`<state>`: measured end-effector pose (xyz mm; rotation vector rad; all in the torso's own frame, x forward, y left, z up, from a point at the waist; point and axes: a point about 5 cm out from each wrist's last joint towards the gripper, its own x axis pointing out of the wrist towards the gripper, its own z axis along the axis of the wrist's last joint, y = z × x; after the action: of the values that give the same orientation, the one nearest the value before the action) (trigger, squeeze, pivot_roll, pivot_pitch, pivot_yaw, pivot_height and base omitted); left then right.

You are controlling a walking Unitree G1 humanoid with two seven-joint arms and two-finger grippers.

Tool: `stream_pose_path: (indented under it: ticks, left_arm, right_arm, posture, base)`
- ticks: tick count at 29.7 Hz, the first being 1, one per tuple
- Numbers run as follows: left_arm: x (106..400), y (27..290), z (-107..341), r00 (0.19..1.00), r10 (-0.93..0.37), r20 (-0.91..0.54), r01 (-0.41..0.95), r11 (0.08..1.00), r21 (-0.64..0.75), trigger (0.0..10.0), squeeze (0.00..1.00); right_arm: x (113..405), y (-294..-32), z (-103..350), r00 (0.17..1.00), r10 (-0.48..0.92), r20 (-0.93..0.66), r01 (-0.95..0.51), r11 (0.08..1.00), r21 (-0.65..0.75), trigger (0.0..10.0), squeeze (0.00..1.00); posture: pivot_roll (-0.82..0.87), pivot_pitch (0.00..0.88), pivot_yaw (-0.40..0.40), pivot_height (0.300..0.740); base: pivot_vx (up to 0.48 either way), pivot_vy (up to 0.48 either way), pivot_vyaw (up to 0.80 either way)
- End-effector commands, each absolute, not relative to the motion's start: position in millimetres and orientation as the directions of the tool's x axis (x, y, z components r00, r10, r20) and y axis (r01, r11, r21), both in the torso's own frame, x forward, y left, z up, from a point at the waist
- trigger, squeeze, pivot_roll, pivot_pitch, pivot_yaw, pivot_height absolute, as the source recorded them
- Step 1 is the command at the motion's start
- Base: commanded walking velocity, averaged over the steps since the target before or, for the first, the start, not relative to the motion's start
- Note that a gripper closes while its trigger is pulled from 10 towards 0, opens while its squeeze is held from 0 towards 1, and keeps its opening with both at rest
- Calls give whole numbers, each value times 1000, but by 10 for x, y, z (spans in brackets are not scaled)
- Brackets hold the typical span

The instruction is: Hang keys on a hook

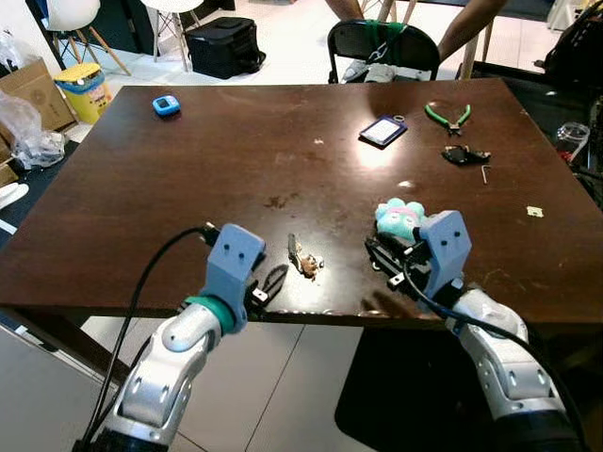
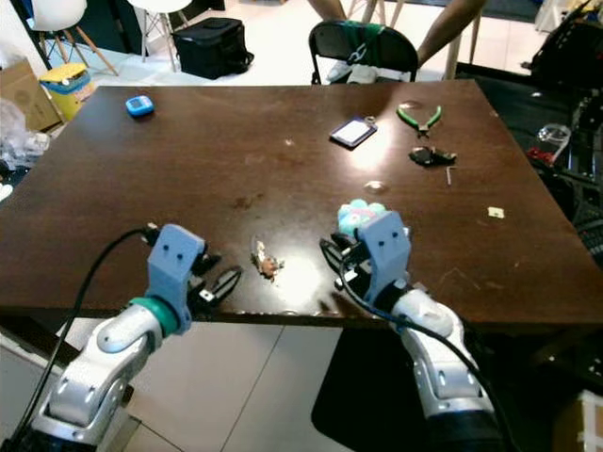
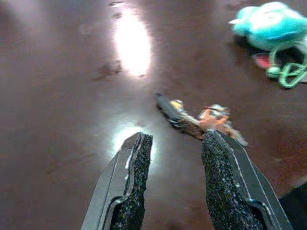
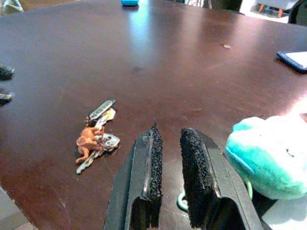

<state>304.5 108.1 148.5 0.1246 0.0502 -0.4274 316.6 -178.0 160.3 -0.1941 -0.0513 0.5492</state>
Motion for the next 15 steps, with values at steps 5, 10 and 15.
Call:
stream_pose_path:
  ticks: [5, 10, 15]
  left_arm:
    - [3088, 1164, 1448, 937, -339, -83, 347, 931, 115, 10000, 0]
    - [3086, 1167, 1439, 943, -322, -82, 330, 937, 117, 10000, 0]
    - [3096, 1156, 1429, 945, -316, -80, 323, 939, 119, 10000, 0]
  right_arm:
    - [3199, -1551, 1435, 783, 615, -92, -620, 760, -195, 10000, 0]
    - [3235, -1437, 1324, 740, 656, -146, -672, 715, -193, 10000, 0]
    - [3245, -1367, 1254, 717, 676, -172, -697, 694, -178, 10000, 0]
  posture:
    - [-126, 106, 154, 740]
    - [-115, 121, 143, 740]
    - [-102, 126, 142, 740]
  base:
    - [0, 0, 0]
    - [0, 0, 0]
    - [0, 0, 0]
